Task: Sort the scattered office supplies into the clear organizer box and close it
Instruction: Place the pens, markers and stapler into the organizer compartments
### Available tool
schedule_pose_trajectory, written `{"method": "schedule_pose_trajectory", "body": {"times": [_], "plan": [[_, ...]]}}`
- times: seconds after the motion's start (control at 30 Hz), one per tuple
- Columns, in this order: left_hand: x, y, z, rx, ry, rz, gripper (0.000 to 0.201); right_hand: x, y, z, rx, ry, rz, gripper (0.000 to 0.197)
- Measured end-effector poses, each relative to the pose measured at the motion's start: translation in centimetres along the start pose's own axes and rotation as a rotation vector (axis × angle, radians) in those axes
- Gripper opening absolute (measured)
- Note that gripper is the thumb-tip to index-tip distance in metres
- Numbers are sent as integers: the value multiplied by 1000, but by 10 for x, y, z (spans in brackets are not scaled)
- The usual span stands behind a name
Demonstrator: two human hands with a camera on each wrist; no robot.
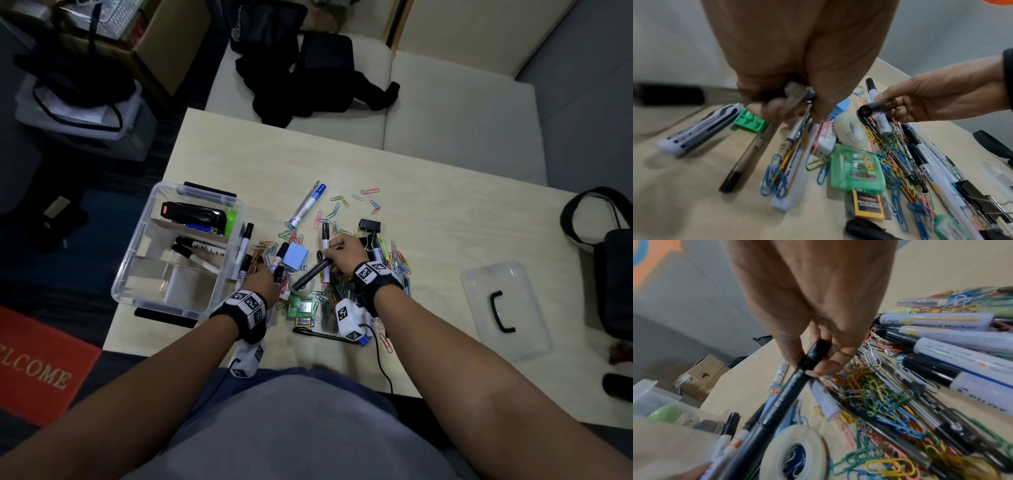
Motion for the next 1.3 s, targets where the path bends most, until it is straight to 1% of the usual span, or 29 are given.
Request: {"method": "schedule_pose_trajectory", "body": {"times": [0.07, 0.17, 0.2, 0.3, 0.4, 0.47, 0.5, 0.6, 0.7, 0.9, 0.97, 1.03, 1.17, 1.23, 1.3], "plan": [[1, 0, 1, 17, -40, 15, 42, 0, 3, -3, 0, -29, 0, 21], [4, 1, 1, 58, -63, 42, 21, 1, 5, -3, -10, -34, -3, 21], [5, 1, 0, 63, -65, 46, 19, 0, 6, -2, -21, -29, -13, 20], [7, 0, -1, 55, -56, 40, 26, -3, 11, -3, -46, -51, -38, 15], [4, -3, -3, 52, -59, 35, 37, -7, 18, -5, -63, -75, -46, 18], [4, -2, -7, 46, -48, 32, 39, -6, 21, -6, -61, -81, -57, 18], [4, -1, -10, 44, -40, 26, 37, -6, 22, -6, -60, -82, -60, 17], [4, 1, -19, 82, -44, 44, 20, -9, 26, -7, -75, -79, -67, 17], [2, 1, -21, 94, -107, 56, 26, -12, 30, -6, -90, -39, -77, 18], [1, 7, -11, 120, -150, 71, 24, -10, 40, -4, -69, 6, -88, 20], [4, 10, -9, 122, -168, 77, 22, -10, 43, -4, -70, 1, -90, 23], [5, 12, -8, 126, -175, 76, 23, -11, 46, -4, -68, -15, -106, 23], [6, 14, -9, 117, -96, 56, 35, -15, 50, -8, -66, -51, -133, 18], [7, 14, -16, 104, -12, 35, 37, -16, 51, -11, -74, -54, -145, 19], [9, 15, -26, 100, 105, 17, 45, -19, 52, -12, -93, -55, -149, 22]]}}
Point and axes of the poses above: each hand's wrist, its own y-axis away from the middle knuckle, its own z-axis out of the palm, x = y × z, the point moved 1 cm from there along -y, towards the middle knuckle, and after that the axes turned 14 degrees about -z, right-handed, at the moved point
